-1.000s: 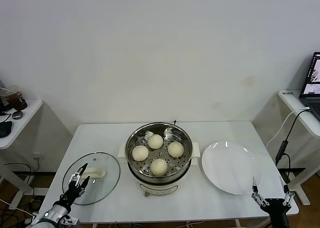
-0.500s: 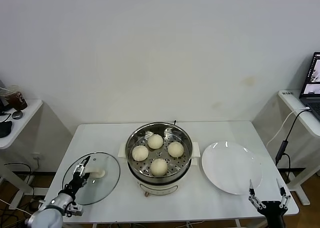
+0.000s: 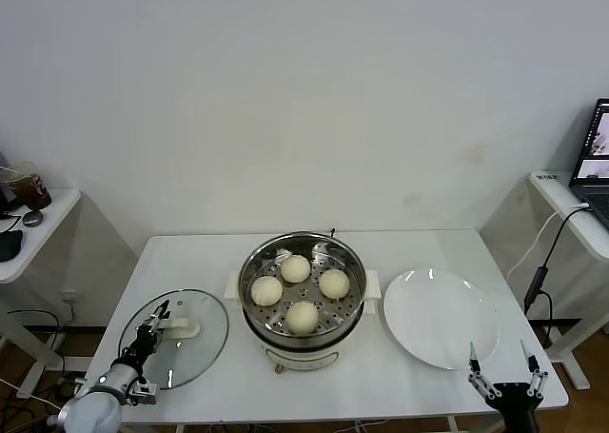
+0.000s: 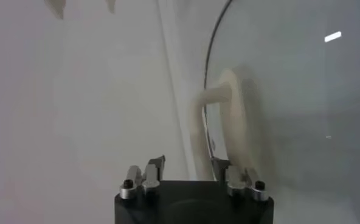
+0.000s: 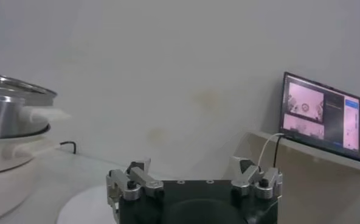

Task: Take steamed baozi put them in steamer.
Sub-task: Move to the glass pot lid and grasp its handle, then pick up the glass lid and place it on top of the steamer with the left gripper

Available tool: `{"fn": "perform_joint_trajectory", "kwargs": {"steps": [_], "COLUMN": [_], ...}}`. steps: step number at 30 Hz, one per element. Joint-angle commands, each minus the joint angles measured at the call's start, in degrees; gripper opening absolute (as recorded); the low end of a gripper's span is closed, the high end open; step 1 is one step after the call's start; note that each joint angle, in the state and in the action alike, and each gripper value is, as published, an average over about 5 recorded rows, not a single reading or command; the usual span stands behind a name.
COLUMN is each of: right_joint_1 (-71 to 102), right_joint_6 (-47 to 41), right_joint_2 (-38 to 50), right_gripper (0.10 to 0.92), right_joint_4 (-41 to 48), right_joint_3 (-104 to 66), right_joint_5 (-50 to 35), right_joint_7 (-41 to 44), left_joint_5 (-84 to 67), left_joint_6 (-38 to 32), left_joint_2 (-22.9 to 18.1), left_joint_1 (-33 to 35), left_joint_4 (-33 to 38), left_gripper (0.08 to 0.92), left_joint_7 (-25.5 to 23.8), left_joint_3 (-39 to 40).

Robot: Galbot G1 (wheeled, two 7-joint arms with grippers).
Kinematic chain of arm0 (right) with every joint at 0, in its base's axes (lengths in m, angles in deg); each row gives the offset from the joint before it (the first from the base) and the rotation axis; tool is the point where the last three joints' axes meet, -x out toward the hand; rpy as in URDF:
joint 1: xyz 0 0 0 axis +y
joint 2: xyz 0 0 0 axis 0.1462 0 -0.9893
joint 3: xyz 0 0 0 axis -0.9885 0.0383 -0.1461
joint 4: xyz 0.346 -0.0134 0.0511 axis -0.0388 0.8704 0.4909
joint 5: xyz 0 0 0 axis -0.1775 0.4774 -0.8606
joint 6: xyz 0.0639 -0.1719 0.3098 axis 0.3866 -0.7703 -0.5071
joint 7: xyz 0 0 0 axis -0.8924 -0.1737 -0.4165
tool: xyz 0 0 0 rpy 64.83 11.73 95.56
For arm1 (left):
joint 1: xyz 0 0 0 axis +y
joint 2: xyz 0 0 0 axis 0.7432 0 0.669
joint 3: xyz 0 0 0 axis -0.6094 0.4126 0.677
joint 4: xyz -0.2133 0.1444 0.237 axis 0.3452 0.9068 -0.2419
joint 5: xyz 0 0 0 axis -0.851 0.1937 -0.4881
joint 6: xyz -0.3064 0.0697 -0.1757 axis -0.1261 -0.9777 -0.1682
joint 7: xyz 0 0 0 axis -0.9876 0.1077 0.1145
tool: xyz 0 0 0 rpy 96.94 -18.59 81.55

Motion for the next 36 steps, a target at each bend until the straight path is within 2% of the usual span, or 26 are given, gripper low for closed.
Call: {"fn": "perform_joint_trajectory", "kwargs": {"steps": [1, 6, 9, 18, 20, 26, 30, 33, 36], "right_joint_1": [0.19, 0.33, 0.37, -0.02, -0.29, -0.52, -0.51, -0.68, -1.09], "right_joint_6": [0.16, 0.55, 0.81, 1.03, 0.94, 0.23, -0.59, -1.13, -1.59], "right_joint_2": [-0.05, -0.04, -0.02, 0.02, 0.06, 0.42, 0.46, 0.36, 0.15], "right_gripper": [0.823, 0.823, 0.823, 0.823, 0.823, 0.823, 0.823, 0.823, 0.823], "right_joint_4": [0.04, 0.23, 0.34, 1.02, 1.29, 1.84, 2.05, 2.45, 3.05], "right_joint_3": [0.59, 1.33, 1.69, 3.66, 4.32, 6.39, 7.75, 8.55, 8.97], "right_joint_5": [0.32, 1.04, 1.59, 2.37, 2.49, 3.00, 3.20, 3.67, 4.77], "right_joint_7": [-0.01, -0.06, -0.06, -0.02, 0.03, 0.80, 1.02, 1.07, 0.83], "left_joint_5": [-0.55, -2.76, -3.76, -10.67, -12.93, -22.81, -26.84, -28.43, -28.13], "left_joint_6": [0.29, 0.34, 1.14, 8.04, 11.00, 19.39, 25.67, 31.72, 36.34], "left_joint_2": [0.05, 0.32, 0.54, 4.63, 6.22, 10.12, 12.43, 13.99, 13.66], "left_joint_1": [-0.57, 1.30, 3.28, 15.11, 16.33, 16.54, 13.17, 8.21, 1.18], "left_joint_4": [-1.02, 2.14, 5.36, 22.62, 26.64, 38.20, 45.04, 49.02, 49.85], "left_gripper": [0.403, 0.256, 0.199, 0.178, 0.178, 0.178, 0.178, 0.178, 0.178], "left_joint_7": [1.26, 1.39, 3.14, 5.63, 3.45, -8.10, -12.04, -14.04, -15.16], "left_joint_3": [-0.25, -1.08, -1.68, -7.58, -9.17, -11.41, -6.50, 1.47, 12.40]}}
